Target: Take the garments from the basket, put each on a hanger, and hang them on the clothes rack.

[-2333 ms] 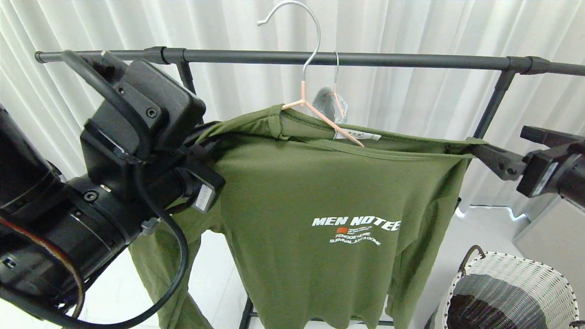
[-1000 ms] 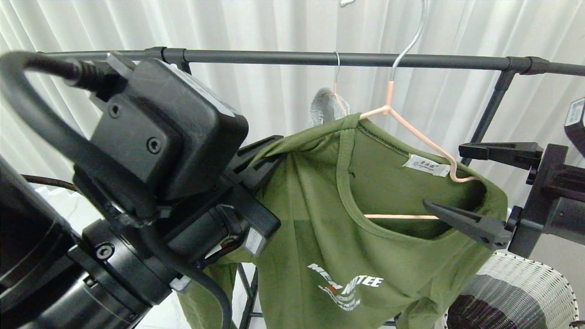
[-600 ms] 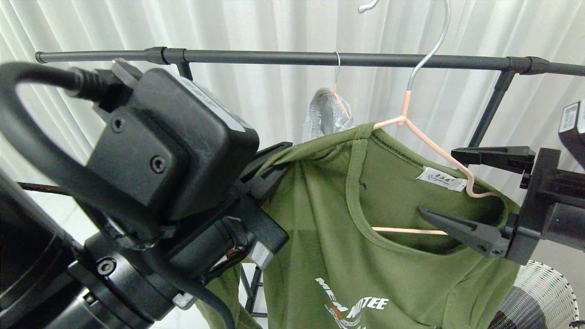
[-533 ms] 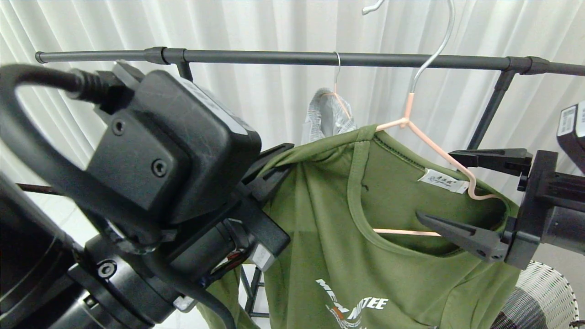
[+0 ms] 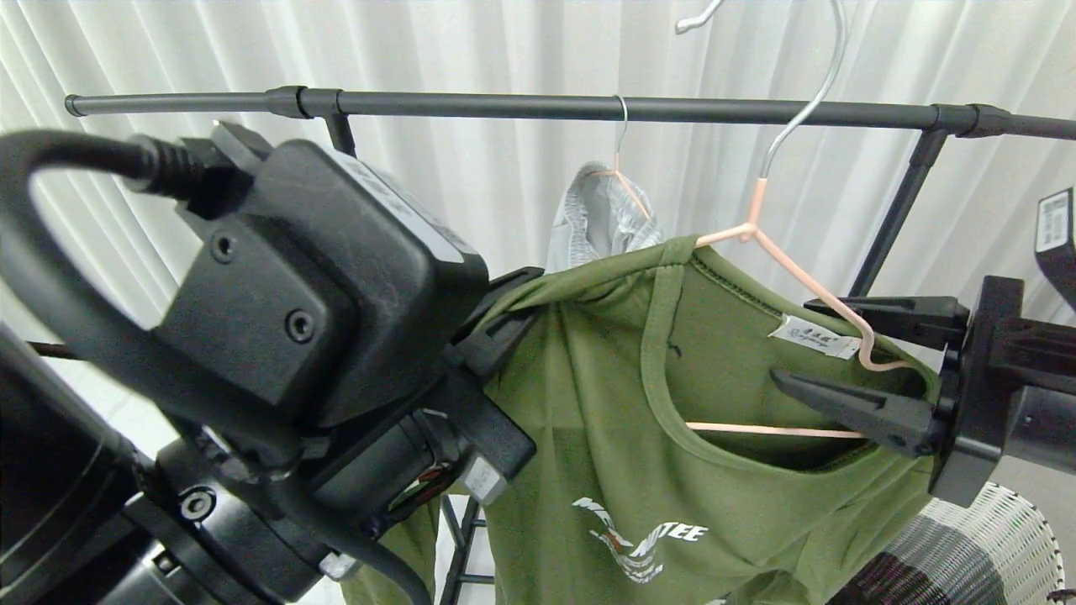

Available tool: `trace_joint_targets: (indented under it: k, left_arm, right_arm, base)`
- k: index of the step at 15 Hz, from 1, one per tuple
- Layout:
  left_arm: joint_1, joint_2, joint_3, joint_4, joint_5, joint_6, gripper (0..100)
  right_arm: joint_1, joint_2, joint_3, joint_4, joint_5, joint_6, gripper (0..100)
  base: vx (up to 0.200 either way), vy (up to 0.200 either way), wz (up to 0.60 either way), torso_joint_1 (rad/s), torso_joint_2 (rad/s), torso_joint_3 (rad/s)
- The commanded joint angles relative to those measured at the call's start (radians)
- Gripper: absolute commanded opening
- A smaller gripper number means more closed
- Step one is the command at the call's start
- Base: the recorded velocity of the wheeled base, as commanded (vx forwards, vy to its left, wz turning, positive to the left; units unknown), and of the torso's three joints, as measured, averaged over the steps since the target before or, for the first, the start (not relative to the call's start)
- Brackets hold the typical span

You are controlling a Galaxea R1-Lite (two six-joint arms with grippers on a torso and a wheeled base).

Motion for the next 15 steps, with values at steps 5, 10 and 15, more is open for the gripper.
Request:
trace_joint_targets:
  k: [5,10,15]
  left_arm:
    - [-0.001,-0.002,0.0,-0.002,-0.001,0.0,0]
    - [-0.001,-0.003,0.001,-0.002,-0.003,-0.005,100]
    - [-0.001,-0.094,0.089,-0.002,-0.001,0.012,100]
  right_arm:
    - [-0.001,-0.001,-0.006,-0.002,-0.006,-0.008,0]
    - [-0.001,-0.001,-0.023,-0.002,-0.006,-0.043,0]
    - [-0.033,-0.001,-0.055,-0.002,-0.009,-0.096,0]
  base:
    - [0.0,0.0,0.0,0.0,0.0,0.0]
    - [0.0,0.0,0.0,0.0,0.0,0.0]
    - [0.0,0.0,0.0,0.0,0.0,0.0]
